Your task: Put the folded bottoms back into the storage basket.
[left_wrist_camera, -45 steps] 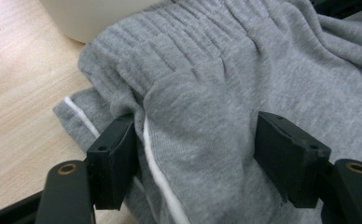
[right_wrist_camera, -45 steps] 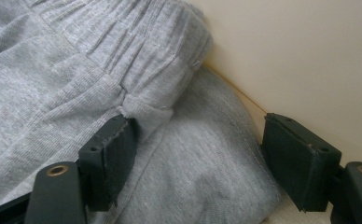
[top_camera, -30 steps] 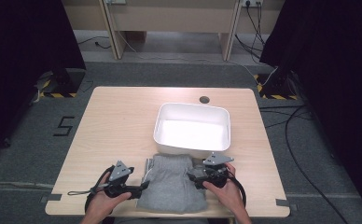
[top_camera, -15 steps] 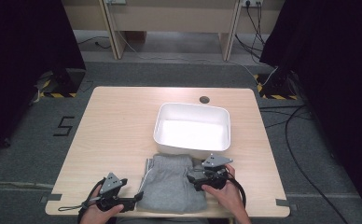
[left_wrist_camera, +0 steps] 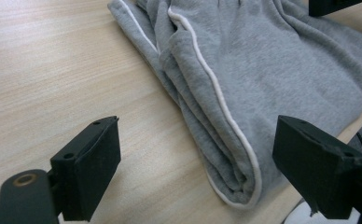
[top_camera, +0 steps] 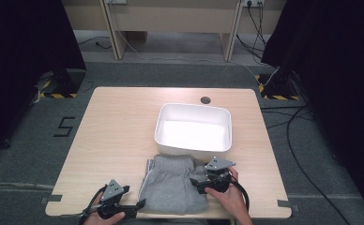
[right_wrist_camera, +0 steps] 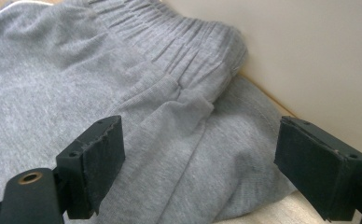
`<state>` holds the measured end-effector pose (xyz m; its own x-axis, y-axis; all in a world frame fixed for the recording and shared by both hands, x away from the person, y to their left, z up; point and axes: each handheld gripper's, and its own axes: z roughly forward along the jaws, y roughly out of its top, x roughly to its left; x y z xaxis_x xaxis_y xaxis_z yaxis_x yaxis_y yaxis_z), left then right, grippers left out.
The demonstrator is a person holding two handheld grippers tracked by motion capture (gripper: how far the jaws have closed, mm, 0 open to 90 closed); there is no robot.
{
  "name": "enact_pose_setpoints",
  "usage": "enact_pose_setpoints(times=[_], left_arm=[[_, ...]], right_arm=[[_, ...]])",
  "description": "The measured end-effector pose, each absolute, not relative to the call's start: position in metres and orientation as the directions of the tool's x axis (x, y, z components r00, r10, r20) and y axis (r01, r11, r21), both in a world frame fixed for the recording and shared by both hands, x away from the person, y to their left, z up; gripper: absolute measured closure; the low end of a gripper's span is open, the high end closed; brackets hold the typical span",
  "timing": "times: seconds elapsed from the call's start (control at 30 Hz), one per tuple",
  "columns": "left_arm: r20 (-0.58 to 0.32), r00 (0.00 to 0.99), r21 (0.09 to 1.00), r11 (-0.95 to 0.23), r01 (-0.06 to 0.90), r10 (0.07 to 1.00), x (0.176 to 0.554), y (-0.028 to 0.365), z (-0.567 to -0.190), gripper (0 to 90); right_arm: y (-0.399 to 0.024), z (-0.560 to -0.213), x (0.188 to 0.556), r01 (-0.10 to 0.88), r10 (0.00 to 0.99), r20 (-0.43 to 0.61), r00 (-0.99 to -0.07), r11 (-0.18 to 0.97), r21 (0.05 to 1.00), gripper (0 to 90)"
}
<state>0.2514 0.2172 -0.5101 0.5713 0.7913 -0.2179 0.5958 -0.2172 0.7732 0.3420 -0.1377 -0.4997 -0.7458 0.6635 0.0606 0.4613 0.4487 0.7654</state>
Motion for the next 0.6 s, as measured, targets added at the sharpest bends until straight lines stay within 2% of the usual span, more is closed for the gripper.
enact_pose_setpoints(times=[0.2, 0.6], left_arm=[[-0.257, 0.589, 0.779, -0.196, 0.595, 0.766, 0.248, 0.214, -0.503, 14.7], [-0.208, 0.609, 0.741, -0.284, 0.609, 0.765, 0.254, 0.198, -0.518, 13.2]], right_arm=[[-0.138, -0.502, 0.342, 0.466, 0.665, 0.060, -0.744, 0.452, 0.760, 17.1], [-0.136, -0.501, 0.345, 0.462, 0.666, 0.055, -0.744, 0.454, 0.762, 17.3]])
